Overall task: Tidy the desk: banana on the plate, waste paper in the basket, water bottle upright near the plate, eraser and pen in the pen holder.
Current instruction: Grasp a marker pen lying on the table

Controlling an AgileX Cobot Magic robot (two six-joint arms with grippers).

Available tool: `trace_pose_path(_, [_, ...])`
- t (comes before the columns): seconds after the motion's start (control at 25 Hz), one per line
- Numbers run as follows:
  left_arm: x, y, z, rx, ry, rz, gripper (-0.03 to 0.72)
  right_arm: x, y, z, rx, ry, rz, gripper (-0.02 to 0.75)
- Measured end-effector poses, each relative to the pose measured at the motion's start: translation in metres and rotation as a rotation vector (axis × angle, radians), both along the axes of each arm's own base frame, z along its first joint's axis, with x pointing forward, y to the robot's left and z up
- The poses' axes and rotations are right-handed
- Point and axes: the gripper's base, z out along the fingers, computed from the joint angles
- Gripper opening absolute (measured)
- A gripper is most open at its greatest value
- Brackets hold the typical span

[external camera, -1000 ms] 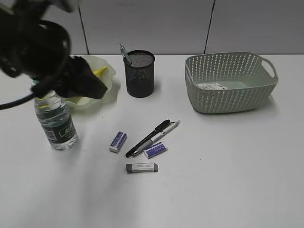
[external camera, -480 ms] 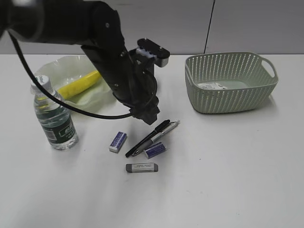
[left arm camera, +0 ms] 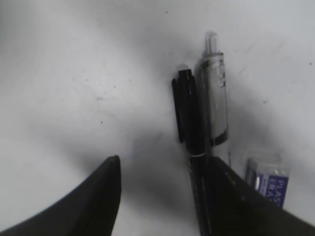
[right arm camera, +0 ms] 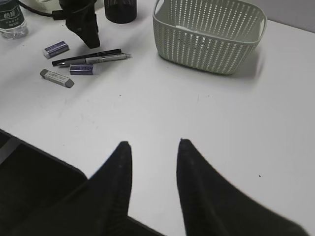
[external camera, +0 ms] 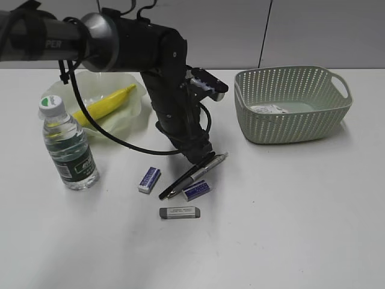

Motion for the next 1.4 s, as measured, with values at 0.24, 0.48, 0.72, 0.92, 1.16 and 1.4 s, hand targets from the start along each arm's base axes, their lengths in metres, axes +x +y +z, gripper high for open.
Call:
trace_pose_path(0.24, [0.000, 0.000, -0.015, 0.031, 0.040, 0.004, 0.409, 0.000, 0.000, 0.000, 0.000, 0.000, 0.000, 0.264])
trace_pose_path(0.48, [0.001, 0.002, -0.025, 0.064, 0.037, 0.009, 0.407, 0.000, 0.000, 0.000, 0.000, 0.000, 0.000, 0.264])
trace_pose_path(0.72, [0.008, 0.007, -0.023, 0.120, -0.028, 0.049, 0.405, 0.000, 0.000, 0.000, 0.000, 0.000, 0.000, 0.264])
trace_pose_path(0.92, [0.008, 0.005, -0.023, 0.094, -0.025, 0.065, 0.400, 0.000, 0.000, 0.000, 0.000, 0.000, 0.000, 0.263])
trace_pose_path(1.16, [0.010, 0.004, -0.022, 0.078, -0.045, 0.065, 0.294, 0.000, 0.000, 0.000, -0.001, 0.000, 0.000, 0.263])
trace_pose_path(1.4, [0.010, 0.004, -0.027, 0.082, -0.034, 0.085, 0.268, 0.000, 0.000, 0.000, -0.001, 0.000, 0.000, 0.263])
